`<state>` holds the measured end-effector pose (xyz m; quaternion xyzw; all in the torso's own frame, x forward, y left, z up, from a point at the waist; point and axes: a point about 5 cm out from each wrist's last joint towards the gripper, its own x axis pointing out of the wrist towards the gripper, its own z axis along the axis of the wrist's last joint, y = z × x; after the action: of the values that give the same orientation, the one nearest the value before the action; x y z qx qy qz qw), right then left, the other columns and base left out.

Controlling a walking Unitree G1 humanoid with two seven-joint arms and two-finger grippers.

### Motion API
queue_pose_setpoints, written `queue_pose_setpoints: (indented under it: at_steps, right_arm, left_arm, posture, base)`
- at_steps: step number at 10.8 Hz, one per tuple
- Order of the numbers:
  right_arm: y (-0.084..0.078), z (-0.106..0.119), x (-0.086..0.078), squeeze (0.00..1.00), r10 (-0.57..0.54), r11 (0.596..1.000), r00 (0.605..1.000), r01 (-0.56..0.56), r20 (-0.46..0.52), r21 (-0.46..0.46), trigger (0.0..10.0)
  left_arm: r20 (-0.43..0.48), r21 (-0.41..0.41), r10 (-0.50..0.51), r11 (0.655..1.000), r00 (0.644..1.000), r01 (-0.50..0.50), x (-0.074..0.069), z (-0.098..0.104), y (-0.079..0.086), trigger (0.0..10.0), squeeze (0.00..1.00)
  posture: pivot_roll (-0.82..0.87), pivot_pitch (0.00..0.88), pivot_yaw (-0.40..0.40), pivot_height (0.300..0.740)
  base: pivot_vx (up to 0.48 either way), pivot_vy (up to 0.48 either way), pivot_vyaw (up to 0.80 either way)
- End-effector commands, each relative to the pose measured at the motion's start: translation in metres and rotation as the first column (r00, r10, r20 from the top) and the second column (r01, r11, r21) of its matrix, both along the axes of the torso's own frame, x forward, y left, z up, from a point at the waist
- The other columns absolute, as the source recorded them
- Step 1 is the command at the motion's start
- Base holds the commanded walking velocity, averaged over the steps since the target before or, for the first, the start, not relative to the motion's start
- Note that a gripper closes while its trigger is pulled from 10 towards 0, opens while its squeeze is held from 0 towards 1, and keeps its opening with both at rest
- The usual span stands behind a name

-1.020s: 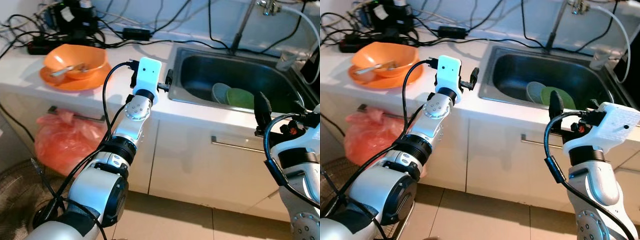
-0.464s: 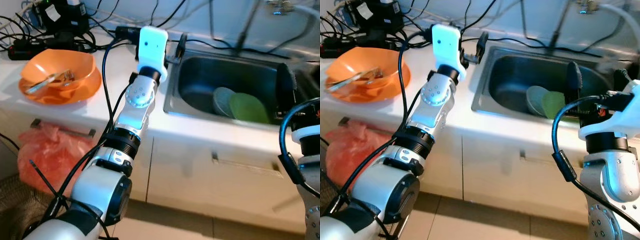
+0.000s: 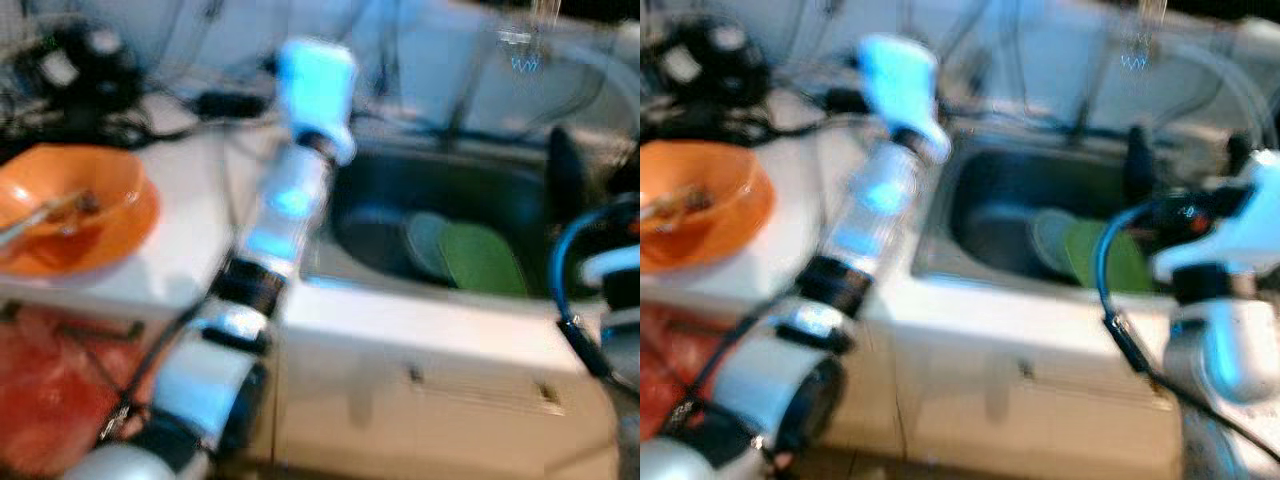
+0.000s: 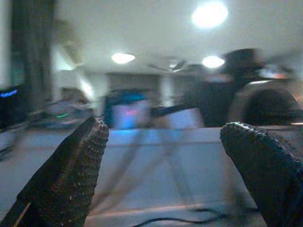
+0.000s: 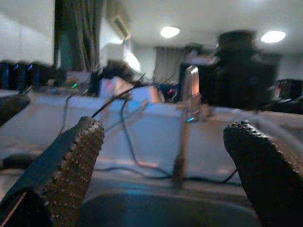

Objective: Kitchen organization

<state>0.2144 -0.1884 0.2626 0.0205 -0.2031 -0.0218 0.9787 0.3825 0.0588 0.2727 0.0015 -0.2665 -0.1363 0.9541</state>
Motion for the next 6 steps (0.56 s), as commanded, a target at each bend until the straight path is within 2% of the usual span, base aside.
queue_pose_setpoints:
  at_steps: [1, 3, 6]
  right_arm:
    - [-0.005, 0.001, -0.002, 0.0, -0.027, 1.0, 1.0, 0.027, -0.004, -0.013, 10.0]
    - [-0.002, 0.001, -0.002, 0.0, -0.004, 1.0, 1.0, 0.004, -0.007, -0.014, 10.0]
    - [0.003, -0.001, 0.0, 0.0, 0.029, 0.999, 0.999, -0.029, -0.027, -0.02, 10.0]
  left_arm:
    - [-0.017, 0.006, -0.039, 0.999, 0.999, 0.039, -0.004, -0.004, -0.015, 10.0, 0.0]
    - [-0.027, 0.033, -0.026, 0.999, 0.999, 0.026, -0.007, -0.011, -0.016, 10.0, 0.0]
    - [-0.109, 0.153, 0.116, 0.983, 0.987, -0.098, 0.002, -0.033, -0.001, 10.0, 0.0]
  posture:
    - [0.07, 0.0, -0.083, 0.74]
    - [0.07, 0.0, -0.083, 0.74]
    - [0.08, 0.0, -0.086, 0.74]
  base:
    - [0.0, 0.0, 0.0]
    - [0.0, 0.0, 0.0]
    - [0.0, 0.0, 0.0]
